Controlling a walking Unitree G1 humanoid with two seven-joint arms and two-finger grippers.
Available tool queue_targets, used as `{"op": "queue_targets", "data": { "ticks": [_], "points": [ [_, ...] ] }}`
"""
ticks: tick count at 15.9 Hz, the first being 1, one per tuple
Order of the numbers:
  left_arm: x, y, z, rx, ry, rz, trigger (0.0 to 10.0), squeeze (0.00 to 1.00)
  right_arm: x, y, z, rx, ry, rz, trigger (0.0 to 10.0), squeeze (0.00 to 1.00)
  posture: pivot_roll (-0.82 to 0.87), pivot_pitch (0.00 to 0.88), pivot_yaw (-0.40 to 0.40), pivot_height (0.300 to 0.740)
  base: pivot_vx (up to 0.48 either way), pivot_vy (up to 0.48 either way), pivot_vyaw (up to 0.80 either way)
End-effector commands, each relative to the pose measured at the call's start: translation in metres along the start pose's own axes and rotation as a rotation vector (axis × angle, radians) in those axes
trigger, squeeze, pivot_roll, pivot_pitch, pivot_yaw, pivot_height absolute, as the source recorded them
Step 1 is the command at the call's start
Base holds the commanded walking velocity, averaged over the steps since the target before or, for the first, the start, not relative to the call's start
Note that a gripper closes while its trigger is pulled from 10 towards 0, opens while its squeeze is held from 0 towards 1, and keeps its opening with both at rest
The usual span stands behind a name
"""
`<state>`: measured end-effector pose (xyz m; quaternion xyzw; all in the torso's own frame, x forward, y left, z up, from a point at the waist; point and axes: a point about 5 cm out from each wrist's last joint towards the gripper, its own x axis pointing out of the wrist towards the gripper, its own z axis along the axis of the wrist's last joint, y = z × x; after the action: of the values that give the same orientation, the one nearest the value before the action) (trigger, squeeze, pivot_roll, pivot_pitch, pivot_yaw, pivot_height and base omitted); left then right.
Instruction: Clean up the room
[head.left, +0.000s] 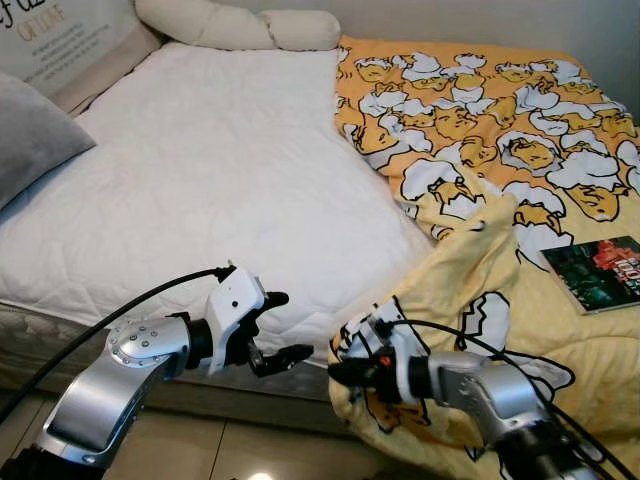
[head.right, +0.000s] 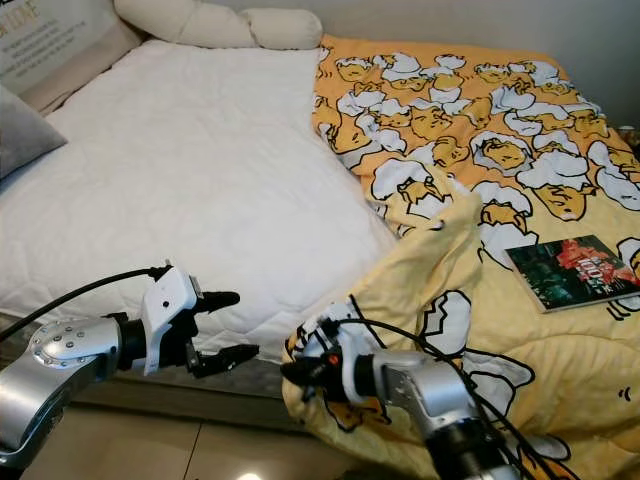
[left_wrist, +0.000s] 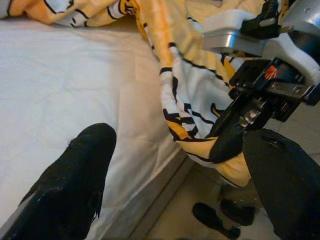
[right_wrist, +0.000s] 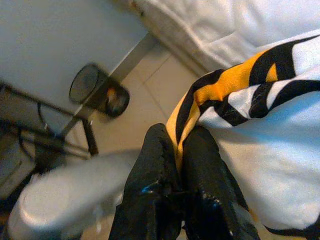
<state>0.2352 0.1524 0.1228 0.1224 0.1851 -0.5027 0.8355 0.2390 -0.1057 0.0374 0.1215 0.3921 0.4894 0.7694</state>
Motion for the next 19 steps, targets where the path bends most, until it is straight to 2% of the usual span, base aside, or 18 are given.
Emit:
{"op": "queue_targets", "data": {
  "ticks": [1, 2, 3, 4, 11, 13, 16, 18, 19],
  "points": [
    [-0.001, -0.003, 0.002, 0.015, 0.007, -0.019, 10.0, 0.00, -0.004, 0.000, 0.001, -0.042, 0.016, -0.013, 0.0, 0.00, -0.07, 0.000, -0.017, 0.740, 0.000, 0.000, 0.00],
    [-0.001, -0.003, 0.001, 0.014, 0.008, -0.016, 10.0, 0.00, -0.008, -0.013, 0.001, -0.088, 0.020, -0.177, 10.0, 0.00, -0.07, 0.000, -0.016, 0.740, 0.000, 0.000, 0.00],
    [-0.001, -0.002, 0.002, 0.013, 0.008, -0.014, 10.0, 0.00, -0.010, -0.016, 0.003, -0.049, -0.007, -0.188, 10.0, 0.00, -0.07, 0.000, -0.016, 0.740, 0.000, 0.000, 0.00],
    [0.000, -0.002, 0.002, 0.013, 0.008, -0.013, 10.0, 0.00, -0.012, -0.017, 0.004, -0.032, -0.021, -0.205, 10.0, 1.00, -0.07, 0.000, -0.015, 0.740, 0.000, 0.000, 0.00],
    [0.002, 0.001, 0.003, 0.015, 0.005, -0.007, 10.0, 0.00, -0.018, -0.020, -0.002, -0.003, 0.043, -0.259, 10.0, 1.00, -0.08, 0.000, -0.022, 0.740, 0.000, 0.000, 0.00],
    [0.001, 0.003, 0.003, 0.017, 0.000, 0.008, 10.0, 0.00, -0.022, -0.027, 0.008, -0.018, -0.002, -0.359, 10.0, 1.00, -0.07, 0.000, -0.026, 0.740, 0.000, 0.000, 0.00],
    [0.001, 0.004, 0.003, 0.015, 0.000, 0.029, 10.0, 0.00, -0.022, -0.043, 0.045, -0.048, -0.175, -0.611, 10.0, 1.00, -0.07, 0.000, -0.028, 0.740, 0.000, 0.000, 0.00],
    [0.001, 0.004, 0.003, 0.017, -0.003, 0.042, 10.0, 0.00, -0.018, -0.053, 0.061, -0.058, -0.217, -0.752, 10.0, 1.00, -0.07, 0.000, -0.023, 0.740, 0.000, 0.000, 0.00],
    [0.001, 0.004, 0.003, 0.018, -0.004, 0.046, 10.0, 0.00, -0.017, -0.054, 0.063, -0.067, -0.218, -0.780, 10.0, 1.00, -0.07, 0.000, -0.023, 0.740, 0.000, 0.000, 0.00]
  ]
}}
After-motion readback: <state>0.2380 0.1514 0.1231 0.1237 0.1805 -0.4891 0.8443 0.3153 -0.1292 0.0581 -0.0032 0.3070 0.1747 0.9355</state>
